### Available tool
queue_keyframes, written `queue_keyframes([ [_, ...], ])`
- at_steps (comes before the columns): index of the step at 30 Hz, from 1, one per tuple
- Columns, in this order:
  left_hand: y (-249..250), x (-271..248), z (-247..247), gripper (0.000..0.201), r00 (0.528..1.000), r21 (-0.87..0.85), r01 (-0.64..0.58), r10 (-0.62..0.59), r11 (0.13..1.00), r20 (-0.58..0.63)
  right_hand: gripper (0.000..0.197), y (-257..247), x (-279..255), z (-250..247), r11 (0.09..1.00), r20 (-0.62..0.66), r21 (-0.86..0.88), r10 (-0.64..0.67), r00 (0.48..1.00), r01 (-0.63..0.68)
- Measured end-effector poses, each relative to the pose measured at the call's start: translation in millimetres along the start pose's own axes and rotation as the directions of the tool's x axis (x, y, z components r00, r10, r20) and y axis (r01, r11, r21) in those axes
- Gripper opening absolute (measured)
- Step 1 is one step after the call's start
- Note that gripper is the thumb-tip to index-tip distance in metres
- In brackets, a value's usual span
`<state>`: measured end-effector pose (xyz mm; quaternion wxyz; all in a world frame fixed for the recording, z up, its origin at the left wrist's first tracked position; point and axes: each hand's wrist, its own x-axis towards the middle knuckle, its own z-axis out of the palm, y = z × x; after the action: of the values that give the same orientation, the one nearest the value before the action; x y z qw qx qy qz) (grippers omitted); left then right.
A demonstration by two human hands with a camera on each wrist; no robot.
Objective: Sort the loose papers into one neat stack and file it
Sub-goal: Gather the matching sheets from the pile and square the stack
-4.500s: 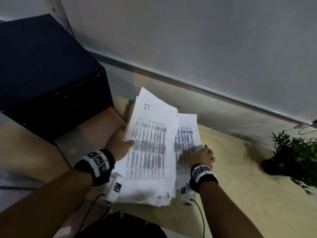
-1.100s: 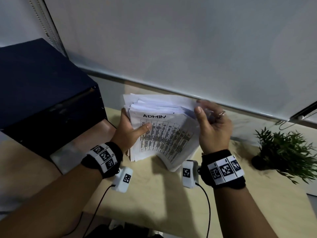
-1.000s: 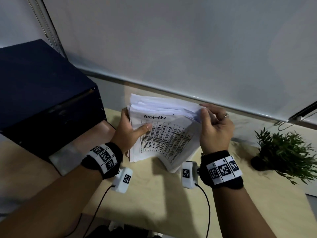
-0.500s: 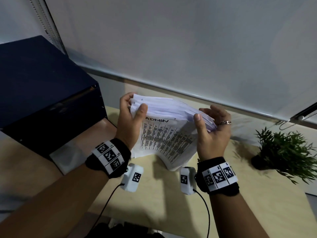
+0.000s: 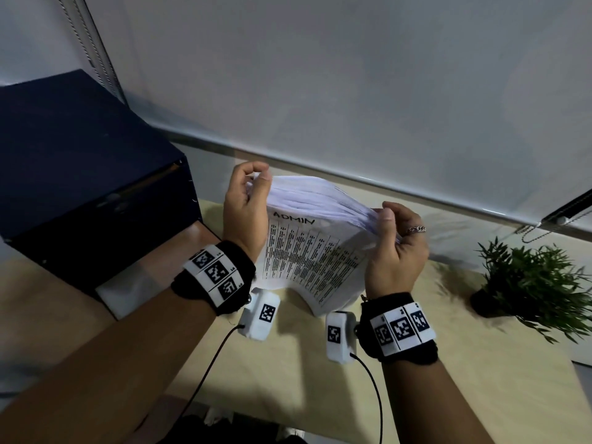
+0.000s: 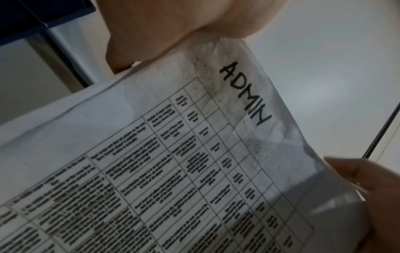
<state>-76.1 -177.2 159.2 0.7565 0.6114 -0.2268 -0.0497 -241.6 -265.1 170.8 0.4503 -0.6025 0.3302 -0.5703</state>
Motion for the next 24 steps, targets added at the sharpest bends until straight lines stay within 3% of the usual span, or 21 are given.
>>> queue_keyframes([
  [7,3,5,3,0.005,1.000,-0.002,0.031,-0.031,1.000,-0.007,0.018,4,-1,-1,0.999,-0.033,-0.022,0.022,0.999,-0.022],
  [9,4,6,3,0.010,0.999,0.068,0.037,-0.038,0.997,0.014,0.017,4,-3,0,0.999,-0.013,-0.051,0.010,1.000,-0.010],
  [14,7,9,10,0.006,0.995,0.091,0.082,-0.077,0.992,-0.064,0.026,2,-2,0,0.998,-0.060,0.024,0.057,0.997,-0.056],
  [18,7,12,14,0.013,0.994,0.140,0.099,-0.090,0.985,-0.067,0.022,-1,-4,1,0.997,0.008,0.050,0.052,0.999,-0.053],
  [22,6,17,17,0.010,0.990,0.138,0.109,-0.095,0.984,-0.104,0.065,4,-6,-6,0.996,0.163,-0.029,0.089,0.983,-0.085],
  [24,7,19,17,0.009,0.993,0.101,0.091,-0.083,0.991,-0.082,0.069,5,-6,-8,0.991,0.145,-0.080,0.118,0.982,-0.108],
])
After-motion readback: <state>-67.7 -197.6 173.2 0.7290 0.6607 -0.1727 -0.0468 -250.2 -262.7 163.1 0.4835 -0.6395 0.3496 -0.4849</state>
